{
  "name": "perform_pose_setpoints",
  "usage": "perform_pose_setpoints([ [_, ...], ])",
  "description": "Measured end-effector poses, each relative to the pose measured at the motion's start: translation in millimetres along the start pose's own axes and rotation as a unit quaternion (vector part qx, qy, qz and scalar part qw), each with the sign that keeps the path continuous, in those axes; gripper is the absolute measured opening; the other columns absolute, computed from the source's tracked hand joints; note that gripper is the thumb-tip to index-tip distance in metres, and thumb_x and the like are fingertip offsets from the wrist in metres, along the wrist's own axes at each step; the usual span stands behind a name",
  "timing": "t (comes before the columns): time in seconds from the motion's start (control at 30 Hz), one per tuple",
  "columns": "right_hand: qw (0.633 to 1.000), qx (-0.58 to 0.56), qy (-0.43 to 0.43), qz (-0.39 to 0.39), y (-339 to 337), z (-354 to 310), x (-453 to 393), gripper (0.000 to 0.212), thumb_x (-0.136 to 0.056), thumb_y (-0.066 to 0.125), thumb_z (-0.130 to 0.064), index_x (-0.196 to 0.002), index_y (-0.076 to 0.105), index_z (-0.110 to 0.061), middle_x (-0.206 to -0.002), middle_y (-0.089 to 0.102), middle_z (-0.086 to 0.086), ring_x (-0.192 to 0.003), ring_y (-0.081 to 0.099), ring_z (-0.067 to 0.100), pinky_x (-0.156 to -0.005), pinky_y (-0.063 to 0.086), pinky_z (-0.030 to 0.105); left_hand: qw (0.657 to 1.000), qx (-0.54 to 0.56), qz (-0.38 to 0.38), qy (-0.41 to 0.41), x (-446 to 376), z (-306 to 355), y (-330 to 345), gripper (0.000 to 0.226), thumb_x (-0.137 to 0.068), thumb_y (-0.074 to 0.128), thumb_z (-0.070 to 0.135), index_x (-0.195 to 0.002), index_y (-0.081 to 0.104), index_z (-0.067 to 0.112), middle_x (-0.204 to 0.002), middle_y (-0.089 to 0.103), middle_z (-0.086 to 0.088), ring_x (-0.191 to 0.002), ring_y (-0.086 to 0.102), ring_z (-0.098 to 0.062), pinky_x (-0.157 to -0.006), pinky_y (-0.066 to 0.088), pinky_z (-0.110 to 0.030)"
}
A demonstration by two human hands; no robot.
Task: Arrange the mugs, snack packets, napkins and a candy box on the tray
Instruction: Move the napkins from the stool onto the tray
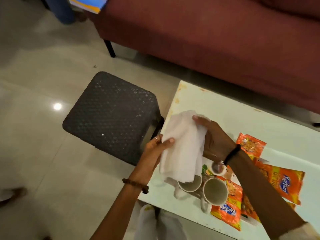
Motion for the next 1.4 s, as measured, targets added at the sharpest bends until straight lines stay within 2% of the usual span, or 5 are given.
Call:
perform_pose_setpoints([
  [0.4,0.988,0.124,-0.073,0.052,-66.9,37.6,34.9,0.046,-0.075,0.067,-0.001,-0.118,0.059,-0.016,-0.115,0.068,0.005,-0.105,0.063,0.022,-0.089,0.053,0.039,0.985,0.142,-0.023,-0.093,-9.4,-26.6,60.8,0.061,-0.06,0.075,0.034,-0.118,0.059,0.019,-0.111,0.07,-0.008,-0.099,0.067,-0.026,-0.077,0.059,-0.041],
  [0.7,0.986,0.103,-0.08,0.107,-91.7,38.0,48.5,0.043,-0.074,0.073,-0.014,-0.115,0.061,-0.013,-0.108,0.069,0.003,-0.096,0.065,0.018,-0.071,0.053,0.023,0.997,0.038,-0.018,-0.061,-26.6,-20.5,84.2,0.023,-0.081,0.062,0.0,-0.1,0.065,0.014,-0.093,0.073,-0.002,-0.086,0.068,-0.017,-0.072,0.058,-0.032],
  [0.97,0.989,0.105,-0.05,0.089,-103.7,33.1,47.3,0.043,-0.066,0.076,-0.009,-0.104,0.058,-0.019,-0.106,0.063,0.012,-0.098,0.059,0.029,-0.083,0.047,0.046,0.999,0.028,0.021,-0.031,-43.7,1.2,78.2,0.026,-0.081,0.065,0.005,-0.104,0.055,0.013,-0.103,0.065,-0.008,-0.088,0.064,-0.018,-0.064,0.058,-0.023],
  [1.27,0.963,-0.174,-0.15,0.139,-104.6,44.7,41.2,0.08,-0.065,0.07,-0.007,-0.126,0.038,-0.047,-0.124,0.048,-0.001,-0.102,0.058,0.02,-0.06,0.058,0.027,0.99,-0.129,-0.036,0.051,-53.9,16.0,81.8,0.026,-0.084,0.055,-0.006,-0.084,0.055,0.02,-0.092,0.061,-0.002,-0.086,0.058,-0.014,-0.061,0.053,-0.021],
  [1.4,0.978,-0.082,-0.162,0.103,-105.7,39.7,44.3,0.068,-0.061,0.072,-0.008,-0.118,0.056,-0.04,-0.112,0.057,-0.006,-0.103,0.054,0.043,-0.086,0.051,0.058,0.992,-0.113,0.029,0.041,-54.4,13.6,81.3,0.021,-0.087,0.052,-0.003,-0.076,0.061,0.012,-0.093,0.06,-0.003,-0.094,0.053,-0.017,-0.065,0.049,-0.018],
])
Point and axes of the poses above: each hand's wrist, its own x-axis away from the middle knuckle, its own y-axis out of the palm, z = x × y, the point moved 2 cm from there along -x, towards the middle knuckle
